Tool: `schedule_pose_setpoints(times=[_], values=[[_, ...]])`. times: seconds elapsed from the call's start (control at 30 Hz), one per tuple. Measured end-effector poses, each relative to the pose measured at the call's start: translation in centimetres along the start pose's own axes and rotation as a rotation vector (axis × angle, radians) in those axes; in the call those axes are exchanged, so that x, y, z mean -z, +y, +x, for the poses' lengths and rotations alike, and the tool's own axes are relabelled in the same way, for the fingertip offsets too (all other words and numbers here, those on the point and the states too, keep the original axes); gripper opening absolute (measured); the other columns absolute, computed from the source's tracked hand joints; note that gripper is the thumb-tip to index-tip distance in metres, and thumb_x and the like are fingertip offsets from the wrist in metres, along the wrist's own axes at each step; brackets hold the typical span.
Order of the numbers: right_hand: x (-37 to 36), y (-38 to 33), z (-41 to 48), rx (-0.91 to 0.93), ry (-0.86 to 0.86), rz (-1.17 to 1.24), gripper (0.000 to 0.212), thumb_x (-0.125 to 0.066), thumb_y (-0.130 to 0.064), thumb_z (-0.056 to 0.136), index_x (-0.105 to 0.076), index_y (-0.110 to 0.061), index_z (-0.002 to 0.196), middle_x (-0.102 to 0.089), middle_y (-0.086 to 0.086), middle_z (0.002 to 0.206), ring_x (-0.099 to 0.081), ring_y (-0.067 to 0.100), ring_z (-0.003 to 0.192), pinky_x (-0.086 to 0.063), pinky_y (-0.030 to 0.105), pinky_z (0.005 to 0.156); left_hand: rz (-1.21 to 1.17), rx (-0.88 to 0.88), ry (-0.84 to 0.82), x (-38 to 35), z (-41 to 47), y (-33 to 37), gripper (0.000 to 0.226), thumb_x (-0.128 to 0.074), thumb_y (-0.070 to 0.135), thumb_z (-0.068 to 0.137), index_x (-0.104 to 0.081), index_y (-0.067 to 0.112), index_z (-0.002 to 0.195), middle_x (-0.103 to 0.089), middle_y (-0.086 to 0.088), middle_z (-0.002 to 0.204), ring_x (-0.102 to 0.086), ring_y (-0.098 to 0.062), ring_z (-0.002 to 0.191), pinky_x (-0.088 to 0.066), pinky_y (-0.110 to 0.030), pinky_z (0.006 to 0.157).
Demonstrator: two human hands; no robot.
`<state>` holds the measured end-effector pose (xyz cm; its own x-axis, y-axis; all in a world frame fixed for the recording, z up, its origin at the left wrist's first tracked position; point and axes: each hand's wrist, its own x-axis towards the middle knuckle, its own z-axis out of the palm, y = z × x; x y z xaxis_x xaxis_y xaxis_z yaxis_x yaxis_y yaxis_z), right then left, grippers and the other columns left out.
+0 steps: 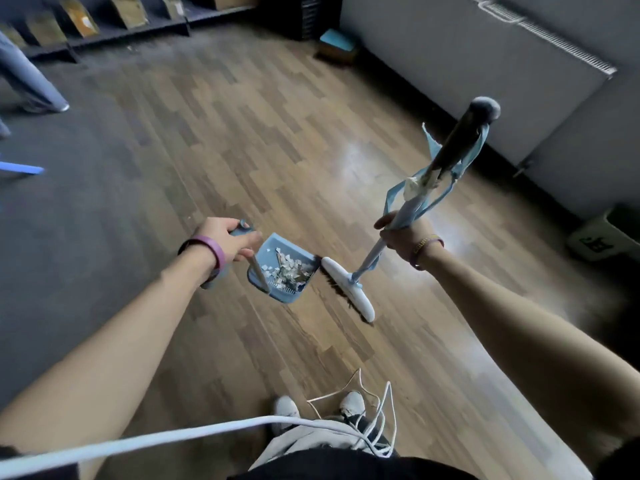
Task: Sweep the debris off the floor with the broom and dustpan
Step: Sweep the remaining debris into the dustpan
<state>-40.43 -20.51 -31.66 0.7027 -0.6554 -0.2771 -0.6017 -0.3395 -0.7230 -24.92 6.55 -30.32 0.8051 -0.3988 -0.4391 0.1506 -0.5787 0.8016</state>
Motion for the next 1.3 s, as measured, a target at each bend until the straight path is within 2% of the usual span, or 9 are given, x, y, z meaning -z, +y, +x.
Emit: schedule_pose_setpoints(times=[0.13, 0.37, 0.5, 0.63, 0.77, 0.83, 0.97, 1.1, 1.3], values=[[4.6, 3.2, -0.2, -0.084, 0.108, 0.056, 0.031, -0.059, -0.002, 0.076, -0.062, -0.031, 0.064, -0.063, 0.004, 0.079, -0.059, 0.022, 0.075, -0.055, 0.038, 0.071, -0.101, 0.014, -0.103, -4.9, 1.2, 3.2, 0.006, -0.064, 0.01, 0.087, -0.06, 0.009, 0.092, -0.063, -0.01, 0.076, -0.067, -0.011, 0.055, -0.057, -0.027, 0.067], [13.7, 9.8, 0.6, -0.156, 0.206, 0.109, 0.028, -0.066, -0.003, 0.075, -0.062, -0.029, 0.064, -0.06, -0.005, 0.069, -0.058, 0.017, 0.068, -0.049, 0.027, 0.062, -0.029, -0.004, -0.283, -17.3, 1.7, 8.8, 0.013, -0.065, 0.003, 0.085, -0.059, 0.006, 0.096, -0.063, -0.01, 0.073, -0.065, -0.021, 0.068, -0.057, -0.029, 0.067], [19.5, 13.8, 1.5, -0.19, 0.263, 0.12, 0.026, -0.067, -0.002, 0.075, -0.062, -0.024, 0.062, -0.06, -0.004, 0.067, -0.056, 0.017, 0.067, -0.052, 0.029, 0.066, 0.056, -0.032, -0.38, -24.0, 2.0, 12.1, 0.009, -0.066, 0.007, 0.085, -0.064, 0.011, 0.093, -0.068, -0.008, 0.077, -0.068, -0.025, 0.079, -0.055, -0.045, 0.086], [25.1, 17.2, 1.4, -0.219, 0.297, 0.124, 0.017, -0.065, 0.001, 0.077, -0.065, -0.015, 0.071, -0.061, 0.001, 0.074, -0.053, 0.01, 0.06, -0.047, 0.008, 0.055, 0.087, -0.068, -0.415, -30.0, 2.6, 16.3, 0.01, -0.064, 0.006, 0.086, -0.065, 0.015, 0.081, -0.068, -0.005, 0.069, -0.068, -0.029, 0.082, -0.053, -0.047, 0.089], [29.8, 20.6, 1.0, -0.278, 0.407, 0.145, 0.031, -0.068, -0.002, 0.073, -0.06, -0.027, 0.057, -0.067, 0.001, 0.079, -0.062, 0.017, 0.078, -0.055, 0.033, 0.083, 0.079, -0.086, -0.488, -36.2, 2.9, 20.6, 0.009, -0.06, 0.005, 0.089, -0.059, 0.006, 0.098, -0.062, -0.01, 0.078, -0.061, -0.025, 0.073, -0.057, -0.027, 0.064], [31.8, 22.0, 0.7, -0.311, 0.453, 0.153, 0.029, -0.07, -0.003, 0.073, -0.061, -0.026, 0.058, -0.071, 0.003, 0.086, -0.064, 0.019, 0.088, -0.052, 0.035, 0.089, 0.091, -0.098, -0.533, -39.2, 3.1, 22.6, 0.009, -0.061, 0.006, 0.089, -0.058, 0.005, 0.098, -0.06, -0.01, 0.078, -0.059, -0.022, 0.07, -0.053, -0.019, 0.052], [35.2, 24.8, 0.8, -0.388, 0.559, 0.2, 0.003, -0.072, -0.01, 0.076, -0.07, -0.012, 0.077, -0.068, 0.003, 0.085, -0.063, 0.018, 0.085, -0.053, 0.032, 0.084, 0.093, -0.119, -0.617, -44.7, 3.7, 25.7, 0.014, -0.06, 0.005, 0.089, -0.056, 0.006, 0.103, -0.059, -0.01, 0.079, -0.057, -0.019, 0.067, -0.051, -0.016, 0.049], [38.5, 26.9, 2.0, -0.445, 0.631, 0.2, 0.004, -0.072, -0.016, 0.078, -0.069, -0.015, 0.076, -0.065, 0.0, 0.082, -0.061, 0.014, 0.081, -0.048, 0.026, 0.077, 0.09, -0.119, -0.682, -49.8, 5.2, 28.6, 0.025, -0.063, 0.007, 0.087, -0.056, 0.009, 0.111, -0.062, -0.008, 0.079, -0.06, -0.019, 0.07, -0.053, -0.016, 0.051], [43.9, 30.6, 6.1, -0.56, 0.728, 0.231, 0.004, -0.072, -0.016, 0.076, -0.07, -0.018, 0.073, -0.068, 0.0, 0.082, -0.064, 0.015, 0.082, -0.053, 0.028, 0.082, 0.155, -0.145, -0.783, -57.8, 9.1, 34.8, 0.01, -0.059, 0.009, 0.09, -0.057, 0.004, 0.099, -0.058, -0.009, 0.078, -0.058, -0.017, 0.065, -0.052, -0.015, 0.049]])
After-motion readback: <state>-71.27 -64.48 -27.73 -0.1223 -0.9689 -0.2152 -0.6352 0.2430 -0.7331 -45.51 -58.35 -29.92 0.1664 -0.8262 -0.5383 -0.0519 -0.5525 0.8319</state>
